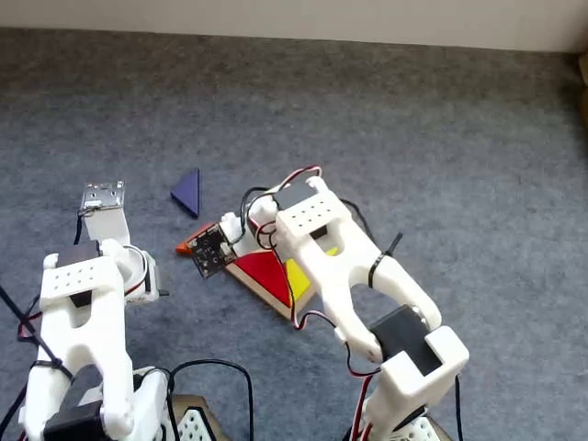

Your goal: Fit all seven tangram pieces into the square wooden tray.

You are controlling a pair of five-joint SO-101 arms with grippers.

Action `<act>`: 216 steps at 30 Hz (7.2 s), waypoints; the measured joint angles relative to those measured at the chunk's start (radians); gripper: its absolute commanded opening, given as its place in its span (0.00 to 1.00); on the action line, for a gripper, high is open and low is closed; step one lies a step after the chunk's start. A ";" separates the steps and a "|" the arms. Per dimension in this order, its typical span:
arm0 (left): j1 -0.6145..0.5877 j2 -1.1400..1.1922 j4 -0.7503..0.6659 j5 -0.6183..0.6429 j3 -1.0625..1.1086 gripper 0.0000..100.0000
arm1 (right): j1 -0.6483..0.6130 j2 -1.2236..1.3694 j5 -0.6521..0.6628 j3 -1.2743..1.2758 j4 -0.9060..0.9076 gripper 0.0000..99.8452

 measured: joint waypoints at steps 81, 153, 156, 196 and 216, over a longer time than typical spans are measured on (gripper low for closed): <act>0.012 0.005 0.229 -0.301 -0.381 0.23 | 0.413 -0.664 -1.043 0.413 0.410 0.00; 0.525 0.873 0.485 -0.315 -1.200 0.10 | 0.663 -0.664 -1.298 0.850 -0.161 0.00; 0.582 0.873 0.485 -0.262 -1.200 0.10 | 0.667 -0.664 -1.298 0.850 -0.161 0.00; 0.566 1.043 0.292 -0.167 -1.235 0.25 | 0.666 -0.664 -1.298 0.850 -0.161 0.00; 0.569 1.143 0.528 -0.115 -1.476 0.25 | 0.666 -0.664 -1.298 0.850 -0.161 0.00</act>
